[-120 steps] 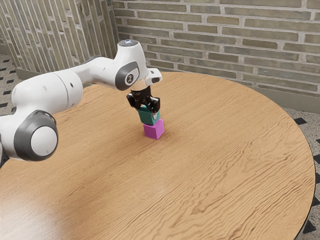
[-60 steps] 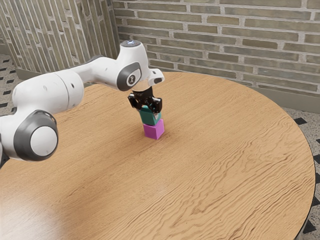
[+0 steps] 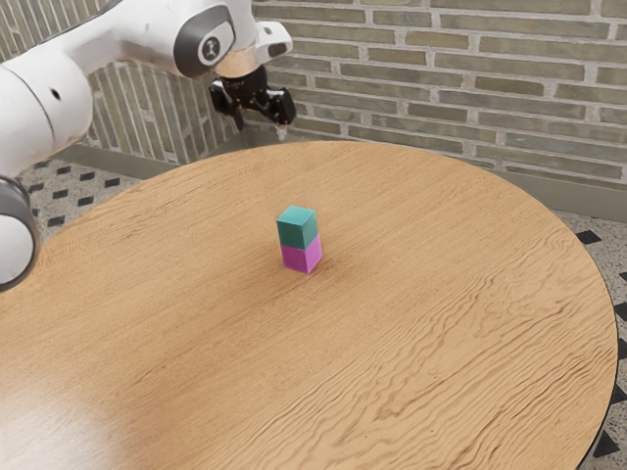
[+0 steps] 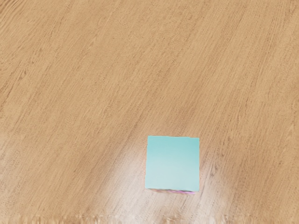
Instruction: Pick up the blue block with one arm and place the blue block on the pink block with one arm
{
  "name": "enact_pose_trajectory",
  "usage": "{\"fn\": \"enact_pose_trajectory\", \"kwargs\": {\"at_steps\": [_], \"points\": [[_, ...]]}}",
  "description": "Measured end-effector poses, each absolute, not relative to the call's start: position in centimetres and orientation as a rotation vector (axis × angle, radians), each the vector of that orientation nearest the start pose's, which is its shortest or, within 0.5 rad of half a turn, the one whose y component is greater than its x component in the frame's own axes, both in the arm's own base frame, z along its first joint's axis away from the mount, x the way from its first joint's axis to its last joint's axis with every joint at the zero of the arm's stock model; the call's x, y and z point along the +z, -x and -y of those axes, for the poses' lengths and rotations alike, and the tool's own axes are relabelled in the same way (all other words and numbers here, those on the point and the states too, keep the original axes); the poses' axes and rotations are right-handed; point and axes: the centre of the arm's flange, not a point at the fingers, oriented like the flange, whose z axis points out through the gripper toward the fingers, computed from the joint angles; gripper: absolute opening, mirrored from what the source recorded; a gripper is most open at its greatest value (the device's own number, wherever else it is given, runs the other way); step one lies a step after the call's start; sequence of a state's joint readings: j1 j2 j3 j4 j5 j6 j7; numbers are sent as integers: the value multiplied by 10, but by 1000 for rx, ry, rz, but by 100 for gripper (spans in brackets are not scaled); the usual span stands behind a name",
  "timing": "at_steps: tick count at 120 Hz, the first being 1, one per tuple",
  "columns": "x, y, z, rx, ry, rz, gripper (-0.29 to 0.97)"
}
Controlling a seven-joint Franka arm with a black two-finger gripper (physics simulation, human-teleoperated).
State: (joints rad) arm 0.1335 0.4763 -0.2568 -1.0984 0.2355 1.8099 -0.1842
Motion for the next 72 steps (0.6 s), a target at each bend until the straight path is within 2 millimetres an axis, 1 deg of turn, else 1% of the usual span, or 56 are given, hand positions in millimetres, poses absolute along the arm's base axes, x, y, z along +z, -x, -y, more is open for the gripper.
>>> {"fn": "enact_pose_trajectory", "kwargs": {"at_steps": [6,21,28,35,46,55,62,72], "points": [[586,-699,21,-324,3038,112,66],[565,-684,25,-116,3061,100,67],[561,-678,30,-54,3091,96,67],[560,-673,31,-12,3110,94,67],[556,-669,29,46,3122,99,68],[549,-666,28,89,3122,99,68],[549,-665,22,102,3118,112,68],[549,-663,20,115,3117,113,68]]}}
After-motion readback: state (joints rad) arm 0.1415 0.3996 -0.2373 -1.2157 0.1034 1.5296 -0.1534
